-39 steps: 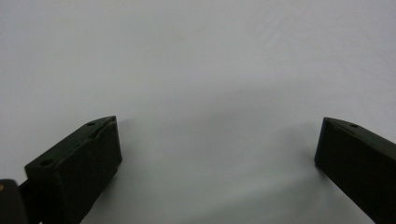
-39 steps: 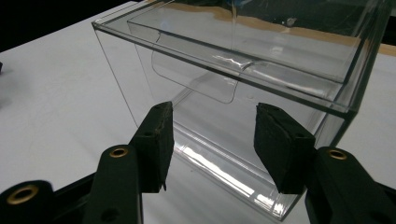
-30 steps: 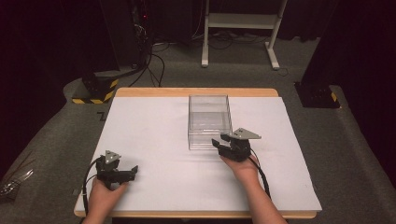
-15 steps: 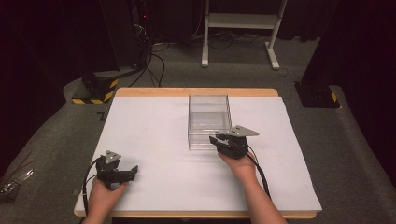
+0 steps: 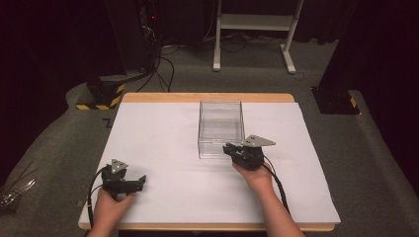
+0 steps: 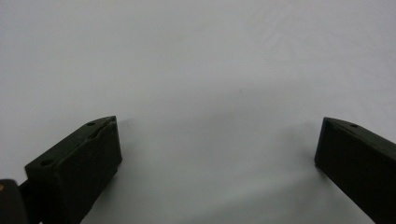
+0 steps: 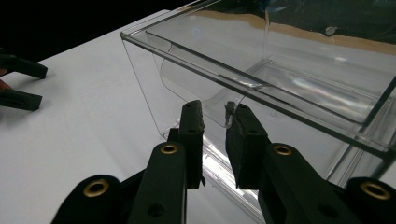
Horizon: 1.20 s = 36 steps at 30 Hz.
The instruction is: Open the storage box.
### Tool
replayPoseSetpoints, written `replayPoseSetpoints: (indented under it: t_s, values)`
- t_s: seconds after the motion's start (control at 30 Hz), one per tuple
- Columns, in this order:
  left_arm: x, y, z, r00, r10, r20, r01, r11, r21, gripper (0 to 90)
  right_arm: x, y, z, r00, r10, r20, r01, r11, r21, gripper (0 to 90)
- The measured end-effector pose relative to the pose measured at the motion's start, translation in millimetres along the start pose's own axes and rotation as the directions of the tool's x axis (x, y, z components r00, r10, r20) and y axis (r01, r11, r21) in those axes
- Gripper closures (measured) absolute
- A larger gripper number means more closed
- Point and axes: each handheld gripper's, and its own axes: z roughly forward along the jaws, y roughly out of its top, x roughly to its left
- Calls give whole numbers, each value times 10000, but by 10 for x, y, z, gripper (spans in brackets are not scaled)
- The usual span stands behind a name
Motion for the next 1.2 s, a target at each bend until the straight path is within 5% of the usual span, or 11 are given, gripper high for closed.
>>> replayPoseSetpoints:
  t_s: [0.27, 1.2]
  values:
    - [0, 0, 0, 10000, -2, -1, 2, 10000, -1, 5, -3, -10, 13, 9995, 181, -260, -183, 9998, -70, 677]
    - [-1, -1, 1, 10000, -4, -9, 4, 10000, -17, 5, 56, -114, -108, 9934, -403, -1073, 392, 9992, -126, 774]
